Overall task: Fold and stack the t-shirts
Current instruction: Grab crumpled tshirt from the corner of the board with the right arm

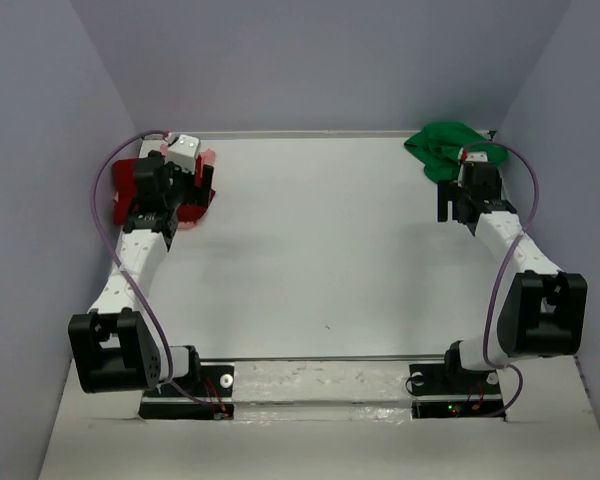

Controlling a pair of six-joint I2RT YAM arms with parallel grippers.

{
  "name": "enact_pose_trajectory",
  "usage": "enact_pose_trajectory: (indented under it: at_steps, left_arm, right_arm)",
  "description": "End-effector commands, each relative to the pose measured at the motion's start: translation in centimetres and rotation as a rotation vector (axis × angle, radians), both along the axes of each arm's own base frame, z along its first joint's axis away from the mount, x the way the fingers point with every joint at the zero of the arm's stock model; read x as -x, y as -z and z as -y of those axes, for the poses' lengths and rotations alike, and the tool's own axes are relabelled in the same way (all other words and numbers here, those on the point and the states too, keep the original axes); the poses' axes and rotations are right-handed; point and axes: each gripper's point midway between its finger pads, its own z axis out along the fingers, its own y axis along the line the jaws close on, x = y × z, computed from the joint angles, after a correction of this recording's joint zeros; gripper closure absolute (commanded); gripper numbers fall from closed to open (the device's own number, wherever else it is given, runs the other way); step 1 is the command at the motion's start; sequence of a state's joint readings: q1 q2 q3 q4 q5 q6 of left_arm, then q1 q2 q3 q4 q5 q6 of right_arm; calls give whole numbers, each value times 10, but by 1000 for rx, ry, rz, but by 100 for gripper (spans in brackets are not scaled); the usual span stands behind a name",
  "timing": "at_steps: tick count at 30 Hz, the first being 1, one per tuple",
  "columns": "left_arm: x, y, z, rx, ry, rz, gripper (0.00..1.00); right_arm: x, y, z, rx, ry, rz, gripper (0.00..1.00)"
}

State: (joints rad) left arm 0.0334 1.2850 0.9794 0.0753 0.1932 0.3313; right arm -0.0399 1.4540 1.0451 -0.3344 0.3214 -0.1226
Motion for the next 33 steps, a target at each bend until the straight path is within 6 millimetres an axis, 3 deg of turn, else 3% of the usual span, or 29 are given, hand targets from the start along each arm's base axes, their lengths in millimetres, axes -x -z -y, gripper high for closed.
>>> enact_pose_trajectory:
  at_steps: [1,3,5,7,9,13,19,21,27,31,33]
  left_arm:
    - [14,-6,30,-18,111,31,1]
    - [21,-3,27,-20,76,31,1]
    - [28,0,27,-34,83,18,1]
    - [40,-1,21,-57,64,18,1]
    - [45,3,17,-71,49,15,1]
    - [51,1,14,-53,16,32,1]
    - [45,16,-7,-15,-153,2,1]
    - [43,26,3,-21,-84,-59,1]
    - [43,13,6,-43,-57,-45,1]
    - [39,6,2,-67,-72,-6,1]
    - [34,6,1,-72,-84,-14,1]
  right_arm:
    - [-8,-16,5,6,34,80,0]
    - [-4,-3,7,56,-19,35,0]
    - [-7,-4,24,174,4,56,0]
    - [3,13,40,278,21,-12,0]
    - [3,21,38,275,3,-33,0]
    - [-3,4,31,237,-10,18,0]
    - [-1,9,28,201,3,-1,0]
    - [0,0,33,218,26,12,0]
    - [-17,-35,48,316,55,15,0]
    - [-38,-56,54,401,9,12,0]
    - [-54,-79,61,391,14,95,0]
